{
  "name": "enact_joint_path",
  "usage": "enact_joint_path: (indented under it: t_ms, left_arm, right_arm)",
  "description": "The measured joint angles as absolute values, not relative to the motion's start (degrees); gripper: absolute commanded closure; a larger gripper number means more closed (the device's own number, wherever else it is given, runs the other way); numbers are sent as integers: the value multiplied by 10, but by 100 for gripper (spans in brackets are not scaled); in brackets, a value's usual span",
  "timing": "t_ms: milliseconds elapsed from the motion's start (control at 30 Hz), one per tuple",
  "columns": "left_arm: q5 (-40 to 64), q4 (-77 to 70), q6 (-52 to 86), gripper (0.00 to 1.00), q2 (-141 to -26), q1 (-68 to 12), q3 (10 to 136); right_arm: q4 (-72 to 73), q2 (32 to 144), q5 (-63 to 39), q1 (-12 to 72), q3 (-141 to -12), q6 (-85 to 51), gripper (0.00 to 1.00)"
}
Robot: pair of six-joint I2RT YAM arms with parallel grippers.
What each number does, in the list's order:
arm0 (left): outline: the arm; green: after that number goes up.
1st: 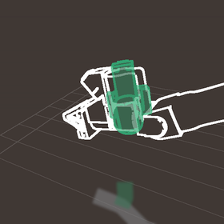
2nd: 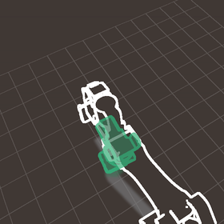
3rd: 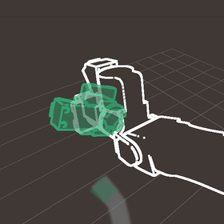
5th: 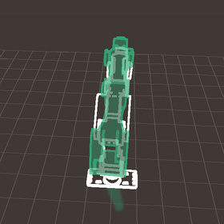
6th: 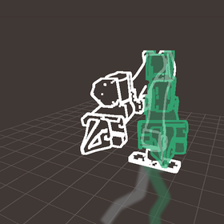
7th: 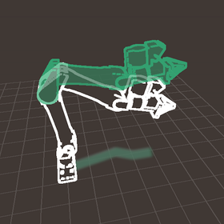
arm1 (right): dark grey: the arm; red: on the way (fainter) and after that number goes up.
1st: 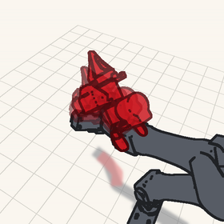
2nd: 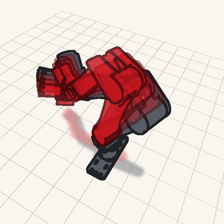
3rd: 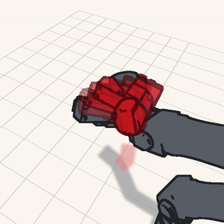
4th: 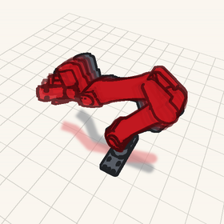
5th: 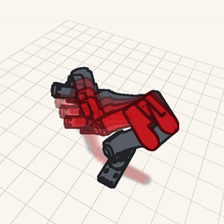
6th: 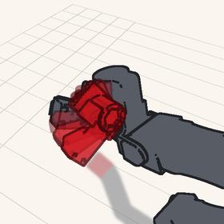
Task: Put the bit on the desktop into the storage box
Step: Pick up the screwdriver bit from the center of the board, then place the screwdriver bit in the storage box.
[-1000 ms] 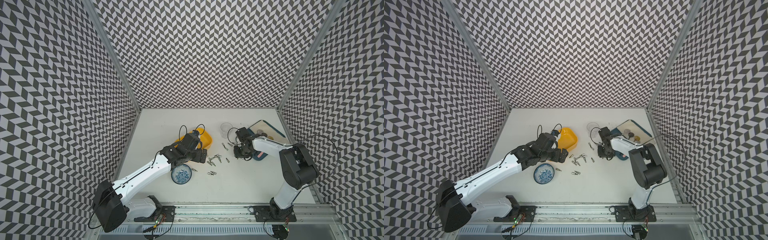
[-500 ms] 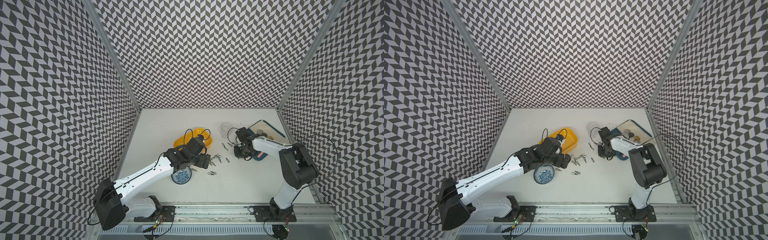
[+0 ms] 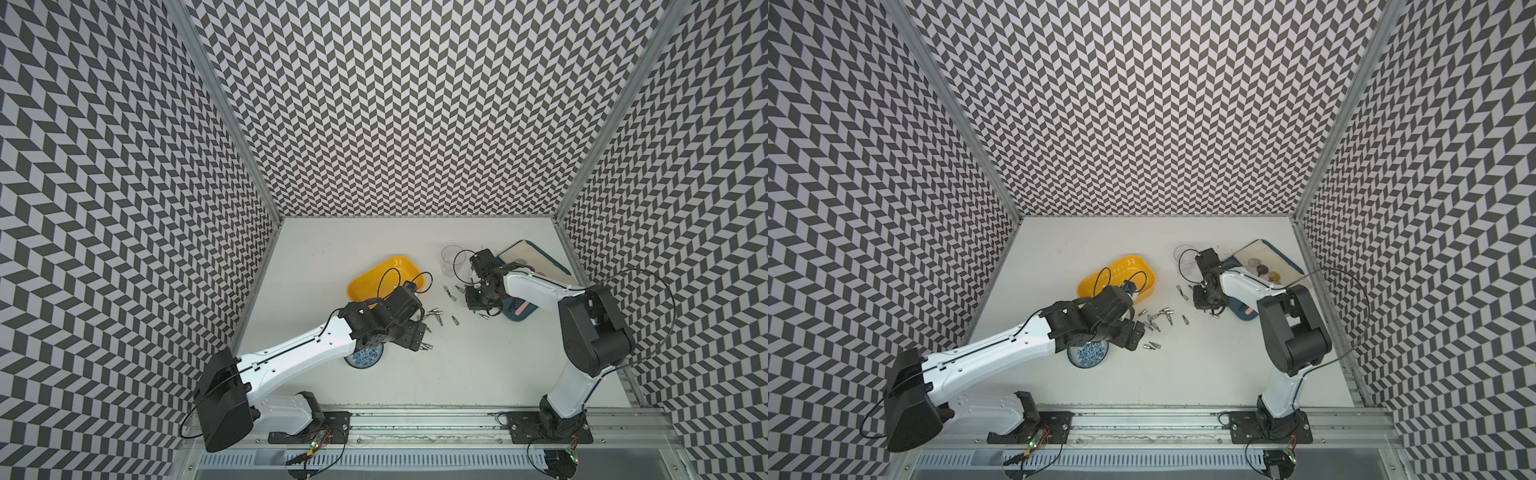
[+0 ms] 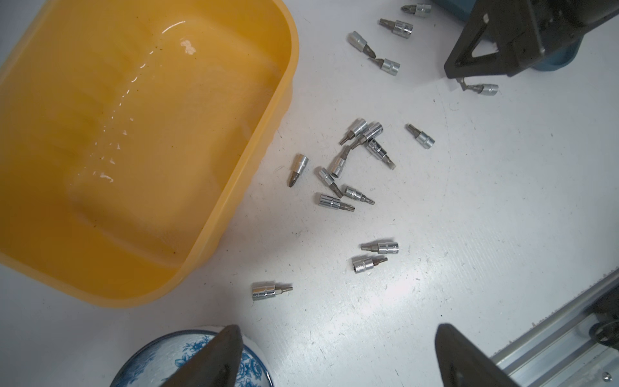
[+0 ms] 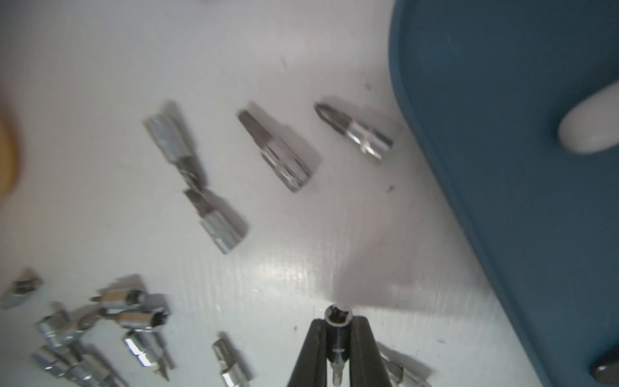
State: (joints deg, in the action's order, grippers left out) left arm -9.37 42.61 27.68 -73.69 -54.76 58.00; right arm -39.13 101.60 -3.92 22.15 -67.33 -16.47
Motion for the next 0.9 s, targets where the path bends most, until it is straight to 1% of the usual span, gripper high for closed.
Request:
enact_joint_path:
  t_ms: [167,333,467,667,900]
  left_arm:
    - [-93,426,315,7,-696,-547,562]
    - [-91,433,332,8,-690,-547,557]
    - [-91,446,331,8,-686,-550,552]
    - [-85,452,330,8,-660,-559,552]
    - [-81,452,326,10,-659,-582,551]
  right_arm:
    - [-404,1016,-73,252,-796,-154,100]
    - [-402,1034,-114,300,-917,-145,99]
    - [-398,1091,-152,329,-987,-143,100]
    - [-406,1205,-189,356,-1049,-131,100]
    - [-430,1297,-175,364,-1113,-128,100]
